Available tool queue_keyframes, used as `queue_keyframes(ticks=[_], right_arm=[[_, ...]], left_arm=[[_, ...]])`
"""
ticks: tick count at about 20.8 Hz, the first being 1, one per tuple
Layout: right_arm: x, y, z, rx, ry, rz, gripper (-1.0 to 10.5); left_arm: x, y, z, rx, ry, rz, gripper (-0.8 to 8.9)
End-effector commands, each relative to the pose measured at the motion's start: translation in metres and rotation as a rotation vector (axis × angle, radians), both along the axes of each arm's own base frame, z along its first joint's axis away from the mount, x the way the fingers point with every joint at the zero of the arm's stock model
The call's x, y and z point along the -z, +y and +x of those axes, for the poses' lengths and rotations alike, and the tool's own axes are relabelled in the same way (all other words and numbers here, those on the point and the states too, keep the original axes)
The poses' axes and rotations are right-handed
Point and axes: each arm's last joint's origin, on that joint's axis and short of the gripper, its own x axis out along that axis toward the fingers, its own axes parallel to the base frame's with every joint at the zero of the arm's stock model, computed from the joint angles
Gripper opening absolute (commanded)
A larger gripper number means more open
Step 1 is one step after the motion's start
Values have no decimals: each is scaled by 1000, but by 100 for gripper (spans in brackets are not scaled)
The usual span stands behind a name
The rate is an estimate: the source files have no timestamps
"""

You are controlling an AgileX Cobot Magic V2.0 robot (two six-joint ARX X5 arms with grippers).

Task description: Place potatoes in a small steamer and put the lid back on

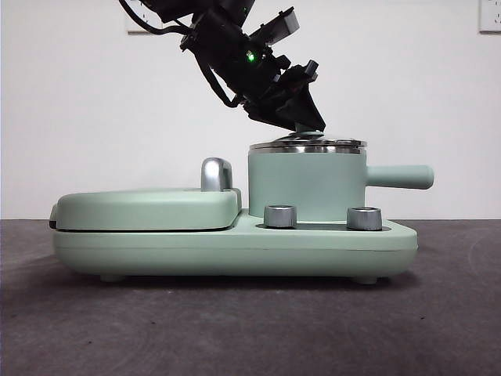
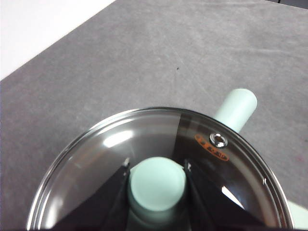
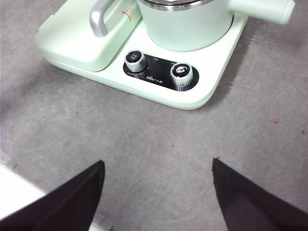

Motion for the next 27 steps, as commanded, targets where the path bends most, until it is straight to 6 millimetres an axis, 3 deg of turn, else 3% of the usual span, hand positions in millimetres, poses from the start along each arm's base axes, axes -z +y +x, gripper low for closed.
queue_keyframes(ticks=[1, 7, 13, 14, 17, 20, 27], right_arm=[[-2, 1, 0, 4, -2, 12, 352], [-2, 1, 0, 4, -1, 12, 352], [-2, 1, 0, 4, -1, 12, 352], [-2, 1, 0, 4, -1, 12, 352], [-2, 1, 0, 4, -1, 12, 352], [-2, 1, 0, 3, -1, 12, 352], [-2, 2, -1, -41, 14, 39, 352]], left_arm=[[10, -5, 3, 11, 23, 28, 8], [10, -10, 1, 15, -8, 45, 37], [3, -12, 1, -23, 10, -33, 445], [-1, -12, 1, -34, 16, -55, 477], [-26, -8, -5, -50, 37, -79, 477], [-64, 5, -22, -52, 90, -39, 476], [-135, 58, -96, -64, 254, 77, 461]])
